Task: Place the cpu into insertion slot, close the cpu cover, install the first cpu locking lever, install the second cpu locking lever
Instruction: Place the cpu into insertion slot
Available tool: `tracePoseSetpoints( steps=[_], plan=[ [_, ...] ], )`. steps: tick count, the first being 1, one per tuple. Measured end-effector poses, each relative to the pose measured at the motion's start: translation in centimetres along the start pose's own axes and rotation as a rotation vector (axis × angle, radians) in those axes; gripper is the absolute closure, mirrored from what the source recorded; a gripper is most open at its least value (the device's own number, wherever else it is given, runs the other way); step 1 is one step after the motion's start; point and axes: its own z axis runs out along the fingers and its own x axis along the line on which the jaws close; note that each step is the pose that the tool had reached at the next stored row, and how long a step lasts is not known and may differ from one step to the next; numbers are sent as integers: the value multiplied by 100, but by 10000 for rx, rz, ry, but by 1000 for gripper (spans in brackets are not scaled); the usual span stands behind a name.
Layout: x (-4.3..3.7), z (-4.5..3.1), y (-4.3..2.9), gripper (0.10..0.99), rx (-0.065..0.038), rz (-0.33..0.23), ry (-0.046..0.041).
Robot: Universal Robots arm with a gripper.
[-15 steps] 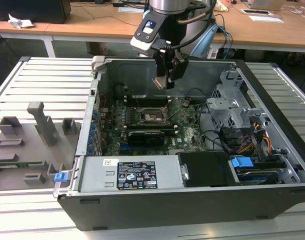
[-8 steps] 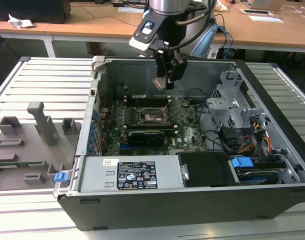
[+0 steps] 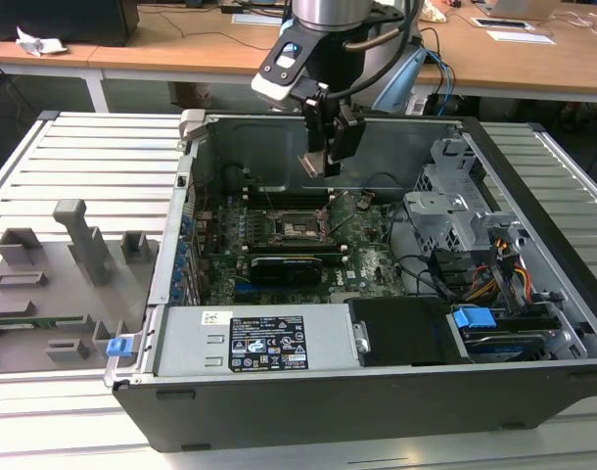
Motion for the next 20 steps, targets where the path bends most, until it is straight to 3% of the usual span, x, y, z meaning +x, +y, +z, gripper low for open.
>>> tracePoseSetpoints(
  steps=[15, 20],
  plan=[
    [-1, 39, -3, 553, -9, 515, -51],
    [-1, 62, -6, 553, -17, 1060, -106]
  ],
)
